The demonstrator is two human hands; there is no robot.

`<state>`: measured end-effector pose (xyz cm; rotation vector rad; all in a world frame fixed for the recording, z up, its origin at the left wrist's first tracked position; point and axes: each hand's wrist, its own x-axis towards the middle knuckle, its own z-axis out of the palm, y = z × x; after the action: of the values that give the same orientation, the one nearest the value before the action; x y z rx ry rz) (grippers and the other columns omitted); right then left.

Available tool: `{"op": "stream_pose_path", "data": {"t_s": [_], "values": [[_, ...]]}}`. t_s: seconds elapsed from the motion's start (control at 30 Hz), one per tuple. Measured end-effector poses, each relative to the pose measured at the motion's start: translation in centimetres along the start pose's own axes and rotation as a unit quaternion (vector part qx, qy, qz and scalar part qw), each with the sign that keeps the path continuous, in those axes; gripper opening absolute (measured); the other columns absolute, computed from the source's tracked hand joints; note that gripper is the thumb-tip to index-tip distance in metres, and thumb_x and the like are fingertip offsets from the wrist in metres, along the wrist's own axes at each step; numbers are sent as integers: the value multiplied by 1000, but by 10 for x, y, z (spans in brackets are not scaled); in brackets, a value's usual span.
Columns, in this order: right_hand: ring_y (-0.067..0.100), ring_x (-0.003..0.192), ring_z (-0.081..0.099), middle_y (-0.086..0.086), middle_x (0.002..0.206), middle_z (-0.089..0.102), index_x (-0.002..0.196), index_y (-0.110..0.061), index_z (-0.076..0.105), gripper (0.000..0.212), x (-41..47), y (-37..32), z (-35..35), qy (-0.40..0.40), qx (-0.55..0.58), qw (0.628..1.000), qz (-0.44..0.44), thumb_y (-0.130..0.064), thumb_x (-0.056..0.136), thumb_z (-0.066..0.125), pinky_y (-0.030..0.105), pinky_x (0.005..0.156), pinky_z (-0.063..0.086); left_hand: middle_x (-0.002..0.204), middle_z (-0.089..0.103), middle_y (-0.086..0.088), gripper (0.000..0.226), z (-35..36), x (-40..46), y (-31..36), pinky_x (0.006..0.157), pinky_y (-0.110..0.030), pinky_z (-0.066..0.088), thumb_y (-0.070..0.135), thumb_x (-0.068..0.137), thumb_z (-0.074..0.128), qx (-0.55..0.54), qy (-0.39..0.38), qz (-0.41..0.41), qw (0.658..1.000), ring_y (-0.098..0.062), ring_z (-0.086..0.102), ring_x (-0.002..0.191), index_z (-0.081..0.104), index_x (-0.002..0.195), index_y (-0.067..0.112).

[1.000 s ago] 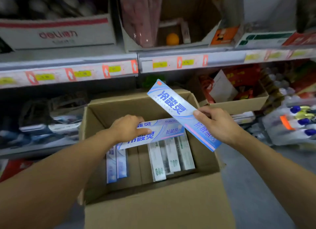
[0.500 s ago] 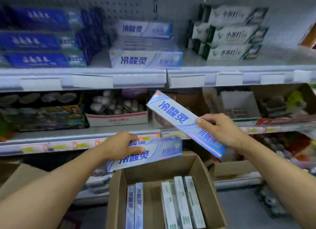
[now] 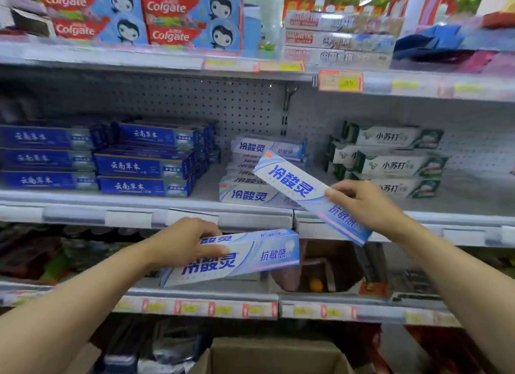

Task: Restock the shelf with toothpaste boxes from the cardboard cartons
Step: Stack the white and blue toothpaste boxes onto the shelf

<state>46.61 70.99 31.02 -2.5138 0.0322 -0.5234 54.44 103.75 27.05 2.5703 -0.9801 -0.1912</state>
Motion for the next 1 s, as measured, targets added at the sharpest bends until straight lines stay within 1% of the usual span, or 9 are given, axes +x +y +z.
{"op": "stream_pose_path", "data": {"t_s": [0.2, 0.3, 0.37, 0.5, 0.67, 0.77, 0.87, 0.93, 1.0], "values": [[30, 74, 56, 11, 74, 62, 82, -8, 62, 43, 101, 6, 5, -10, -117, 992, -41, -47, 93, 48, 34, 64, 41, 89, 69, 12, 26, -48, 16, 4, 73, -27, 47, 49, 83, 61, 13, 48, -18, 999, -3, 62, 80, 67, 97, 29], [28, 83, 58, 11, 86, 62, 83, -14, 59, 39, 150, 8, 16, -49, -134, 989, -47, -48, 94, 45, 36, 75, 44, 89, 70, 17, 22, -70, 24, 4, 71, -21, 48, 47, 82, 62, -1, 70, -24, 997, 2, 63, 80, 67, 97, 32], [28, 85, 58, 10, 92, 64, 87, -13, 61, 41, 177, 10, 25, -66, -166, 981, -70, -49, 94, 45, 34, 74, 43, 87, 69, 23, 21, -82, 29, 4, 67, -17, 47, 48, 81, 62, -11, 77, -30, 996, 7, 62, 78, 67, 96, 35], [27, 89, 60, 11, 98, 67, 95, -11, 64, 38, 214, 20, 41, -49, -190, 973, -121, -46, 92, 50, 29, 71, 38, 88, 69, 26, 40, -97, 44, -1, 70, -20, 50, 63, 68, 53, -24, 83, -34, 996, 6, 64, 79, 66, 95, 37], [25, 102, 57, 7, 107, 63, 96, -16, 61, 37, 241, 29, 56, -65, -252, 953, -152, -50, 92, 47, 34, 87, 36, 89, 69, 25, 59, -103, 68, -6, 69, -22, 52, 76, 61, 46, -7, 91, -39, 995, 5, 64, 79, 66, 98, 36], [27, 123, 42, 8, 131, 49, 124, -21, 55, 42, 240, 35, 62, -62, -278, 949, -136, -47, 92, 49, 37, 99, 29, 90, 70, 20, 67, -103, 85, -4, 69, -21, 52, 82, 57, 44, 0, 96, -39, 995, 4, 64, 80, 67, 99, 34], [34, 125, 36, 14, 135, 44, 135, -17, 48, 57, 231, 44, 55, 18, -203, 972, -115, -45, 85, 51, 40, 102, 28, 98, 68, 16, 52, -103, 106, 0, 71, -15, 49, 64, 73, 52, 31, 105, -34, 993, 1, 62, 84, 66, 108, 29], [38, 120, 41, 20, 129, 48, 131, -9, 51, 54, 220, 54, 44, 44, -182, 978, -88, -36, 85, 55, 42, 99, 33, 100, 66, 13, 45, -104, 124, 4, 68, -10, 43, 54, 81, 57, 51, 117, -30, 991, -3, 60, 86, 65, 113, 24], [42, 116, 45, 23, 123, 53, 125, -4, 55, 48, 204, 63, 34, 50, -168, 982, -69, -30, 85, 53, 43, 96, 36, 107, 65, 7, 48, -105, 146, 7, 68, -17, 41, 53, 81, 59, 48, 124, -42, 990, -9, 59, 90, 62, 119, 23]]}}
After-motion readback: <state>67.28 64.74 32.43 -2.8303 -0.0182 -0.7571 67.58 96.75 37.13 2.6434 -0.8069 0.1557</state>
